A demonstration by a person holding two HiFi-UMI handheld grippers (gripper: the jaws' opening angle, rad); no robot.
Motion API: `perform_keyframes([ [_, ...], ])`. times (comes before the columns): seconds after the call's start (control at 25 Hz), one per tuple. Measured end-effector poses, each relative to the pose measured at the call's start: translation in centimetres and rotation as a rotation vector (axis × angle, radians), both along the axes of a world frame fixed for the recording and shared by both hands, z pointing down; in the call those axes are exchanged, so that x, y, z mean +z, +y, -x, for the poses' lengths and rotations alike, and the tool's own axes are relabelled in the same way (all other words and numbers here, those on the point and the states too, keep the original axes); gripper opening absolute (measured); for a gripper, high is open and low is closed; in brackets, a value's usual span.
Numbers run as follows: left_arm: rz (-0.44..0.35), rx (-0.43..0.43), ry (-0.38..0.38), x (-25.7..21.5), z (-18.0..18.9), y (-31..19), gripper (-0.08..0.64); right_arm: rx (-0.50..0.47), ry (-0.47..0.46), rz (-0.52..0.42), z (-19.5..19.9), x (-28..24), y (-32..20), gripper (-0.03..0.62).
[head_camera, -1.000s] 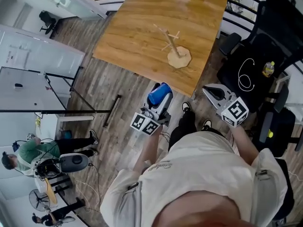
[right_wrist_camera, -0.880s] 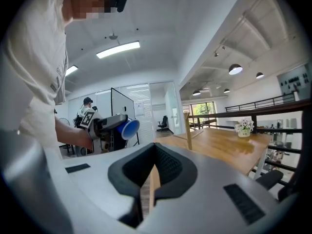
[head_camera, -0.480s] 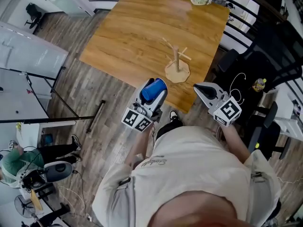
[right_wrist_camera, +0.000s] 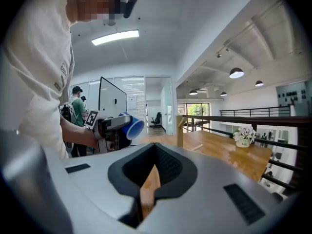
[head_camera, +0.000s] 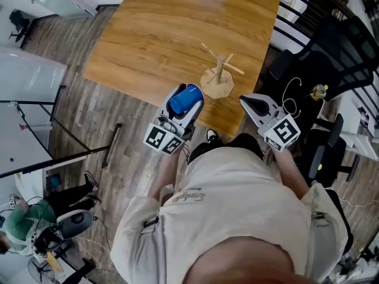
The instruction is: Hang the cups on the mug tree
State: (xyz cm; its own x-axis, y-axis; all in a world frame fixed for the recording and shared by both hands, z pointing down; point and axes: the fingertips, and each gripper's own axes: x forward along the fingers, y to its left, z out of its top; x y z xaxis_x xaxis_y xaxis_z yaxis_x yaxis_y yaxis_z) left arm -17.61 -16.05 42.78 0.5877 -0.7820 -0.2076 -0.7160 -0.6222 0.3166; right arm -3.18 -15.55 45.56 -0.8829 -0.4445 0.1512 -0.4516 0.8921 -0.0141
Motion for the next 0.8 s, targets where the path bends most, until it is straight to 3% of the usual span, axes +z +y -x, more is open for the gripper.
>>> perform_keyframes([
  [0.32,0.005,0.004,-0.039,1.0,-0.1,-1.2,0.313,0.031,-0.002,0.011,-0.1,0.5,-0.9,-0.005],
  [0.8,0.088,-0.013,-0.073,4.0,-1.0,-2.0,0.313,0.027,-0.037,0.047,0.2,2.1,-1.6,-0.005],
])
